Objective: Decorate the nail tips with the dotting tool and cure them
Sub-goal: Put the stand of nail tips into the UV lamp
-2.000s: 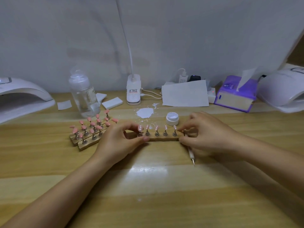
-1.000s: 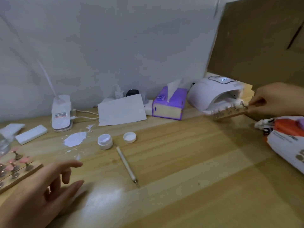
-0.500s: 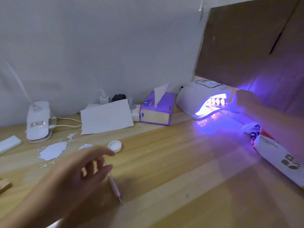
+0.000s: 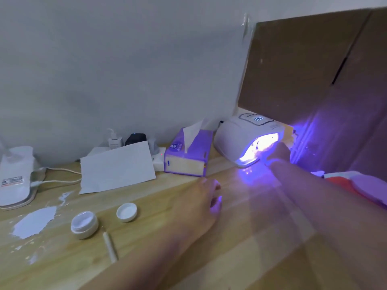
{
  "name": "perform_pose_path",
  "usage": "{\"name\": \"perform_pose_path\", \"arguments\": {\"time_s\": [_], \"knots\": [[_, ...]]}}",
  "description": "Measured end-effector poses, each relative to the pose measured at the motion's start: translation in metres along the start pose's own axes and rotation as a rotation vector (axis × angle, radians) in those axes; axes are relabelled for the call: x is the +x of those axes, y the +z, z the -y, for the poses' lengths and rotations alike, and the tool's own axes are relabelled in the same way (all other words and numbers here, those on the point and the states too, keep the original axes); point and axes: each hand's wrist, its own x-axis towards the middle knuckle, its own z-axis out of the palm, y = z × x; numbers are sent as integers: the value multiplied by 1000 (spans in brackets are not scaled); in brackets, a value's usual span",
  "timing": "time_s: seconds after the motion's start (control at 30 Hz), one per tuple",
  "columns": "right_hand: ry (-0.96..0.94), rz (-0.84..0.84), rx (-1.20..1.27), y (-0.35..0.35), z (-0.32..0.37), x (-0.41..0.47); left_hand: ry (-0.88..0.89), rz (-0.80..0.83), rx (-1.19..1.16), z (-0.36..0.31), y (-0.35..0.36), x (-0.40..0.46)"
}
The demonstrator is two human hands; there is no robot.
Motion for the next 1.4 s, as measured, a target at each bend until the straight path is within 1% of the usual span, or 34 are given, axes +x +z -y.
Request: {"name": "perform_pose_path", "arguments": {"time_s": [0.1, 0.17, 0.23, 0.33, 0.37, 0.43, 0.5, 0.6, 0.67, 0.73, 0.8, 0.9, 1.0, 1.2, 1.27, 1.33, 1.4], "knots": [[36, -51, 194, 9, 1, 1, 24, -32, 57, 0, 3, -2], [19, -93, 346, 15, -1, -2, 39, -17, 66, -1, 2, -3], [-27, -156, 445, 21, -6, -8, 48, 7, 65, 0, -1, -3], [-131, -221, 568, 23, -11, -11, 25, 110, -45, -10, -7, 16], [-146, -223, 596, 23, -12, -11, 35, 114, -97, -17, -7, 28], [-162, -246, 649, 21, -13, -12, 85, 31, -180, -36, -9, 57], [-173, -285, 728, 20, -14, -11, 141, -44, -215, -52, -10, 91], [-178, -336, 831, 19, -14, -11, 154, -42, -148, -65, -10, 145], [-201, -324, 850, 20, -15, -9, 86, 5, -33, -68, -6, 177], [-218, -299, 851, 22, -17, -6, 17, 90, 120, -68, 3, 198], [-236, -274, 861, 23, -16, -3, 12, 159, 213, -67, 11, 208], [-229, -278, 906, 25, -14, 0, 57, 145, 281, -62, 15, 215], [-213, -283, 922, 26, -15, -1, 84, 115, 282, -61, 16, 216], [-219, -308, 909, 26, -15, -5, 84, 59, 307, -59, 17, 214], [-214, -317, 879, 27, -15, -4, 72, 77, 382, -60, 15, 217], [-229, -321, 877, 27, -11, -6, 53, 141, 500, -61, 11, 218], [-269, -346, 858, 27, -11, -7, 27, 212, 537, -63, 2, 214]]}}
